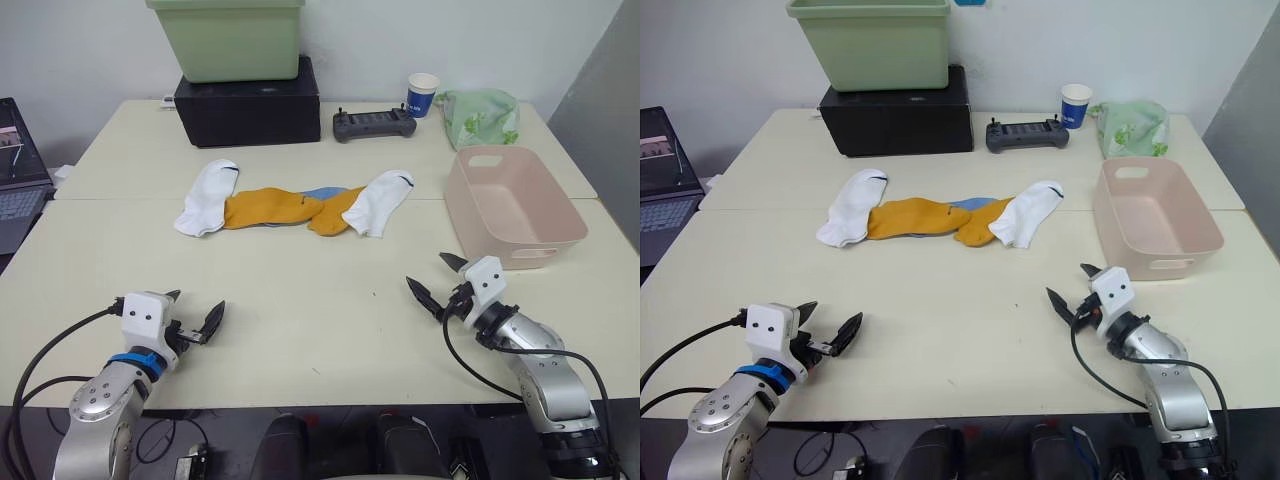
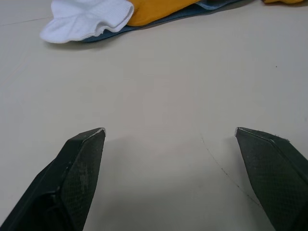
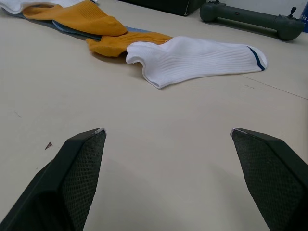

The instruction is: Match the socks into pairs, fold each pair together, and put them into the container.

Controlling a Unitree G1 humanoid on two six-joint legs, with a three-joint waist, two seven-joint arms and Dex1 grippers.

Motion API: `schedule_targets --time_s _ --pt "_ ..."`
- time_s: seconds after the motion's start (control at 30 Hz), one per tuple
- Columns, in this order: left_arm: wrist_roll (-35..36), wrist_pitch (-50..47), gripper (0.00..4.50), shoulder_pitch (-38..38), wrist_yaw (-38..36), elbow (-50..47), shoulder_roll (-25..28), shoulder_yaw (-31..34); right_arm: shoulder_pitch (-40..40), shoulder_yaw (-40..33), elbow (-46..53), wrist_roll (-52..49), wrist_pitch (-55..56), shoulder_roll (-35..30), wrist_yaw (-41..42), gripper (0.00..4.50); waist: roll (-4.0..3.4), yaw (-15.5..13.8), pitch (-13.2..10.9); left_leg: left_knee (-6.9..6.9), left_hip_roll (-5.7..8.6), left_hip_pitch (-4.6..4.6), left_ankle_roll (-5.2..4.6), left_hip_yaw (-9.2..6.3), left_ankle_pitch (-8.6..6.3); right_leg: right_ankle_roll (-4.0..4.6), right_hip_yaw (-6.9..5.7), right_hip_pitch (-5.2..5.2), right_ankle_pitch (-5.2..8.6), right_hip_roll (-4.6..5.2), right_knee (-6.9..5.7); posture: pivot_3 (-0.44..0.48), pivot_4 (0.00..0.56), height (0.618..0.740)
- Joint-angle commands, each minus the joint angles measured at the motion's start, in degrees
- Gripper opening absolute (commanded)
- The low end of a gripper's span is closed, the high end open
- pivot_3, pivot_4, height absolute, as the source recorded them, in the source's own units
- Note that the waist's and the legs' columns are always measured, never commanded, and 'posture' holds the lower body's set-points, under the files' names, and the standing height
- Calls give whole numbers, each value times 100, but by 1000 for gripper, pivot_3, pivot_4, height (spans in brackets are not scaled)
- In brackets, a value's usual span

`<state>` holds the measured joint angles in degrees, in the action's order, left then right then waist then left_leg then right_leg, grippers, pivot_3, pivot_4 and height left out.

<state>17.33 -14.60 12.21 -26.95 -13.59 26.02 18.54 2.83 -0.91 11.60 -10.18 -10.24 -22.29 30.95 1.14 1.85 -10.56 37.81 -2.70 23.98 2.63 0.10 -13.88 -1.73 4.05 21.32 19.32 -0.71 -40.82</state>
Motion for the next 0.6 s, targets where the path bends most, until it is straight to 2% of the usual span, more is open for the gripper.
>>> schedule_targets --time_s 0.03,0.6 --pt "-73 157 4500 -4 85 -153 71 163 43 -37 81 1 174 -17 -3 4452 0 0 0 0 0 0 0 0 0 0 0 0 0 0 0 0 150 740" --pt "-17 213 4500 -68 91 -157 0 112 98 -17 117 5 168 -68 26 4452 0 0 0 0 0 0 0 0 0 0 0 0 0 0 0 0 150 740"
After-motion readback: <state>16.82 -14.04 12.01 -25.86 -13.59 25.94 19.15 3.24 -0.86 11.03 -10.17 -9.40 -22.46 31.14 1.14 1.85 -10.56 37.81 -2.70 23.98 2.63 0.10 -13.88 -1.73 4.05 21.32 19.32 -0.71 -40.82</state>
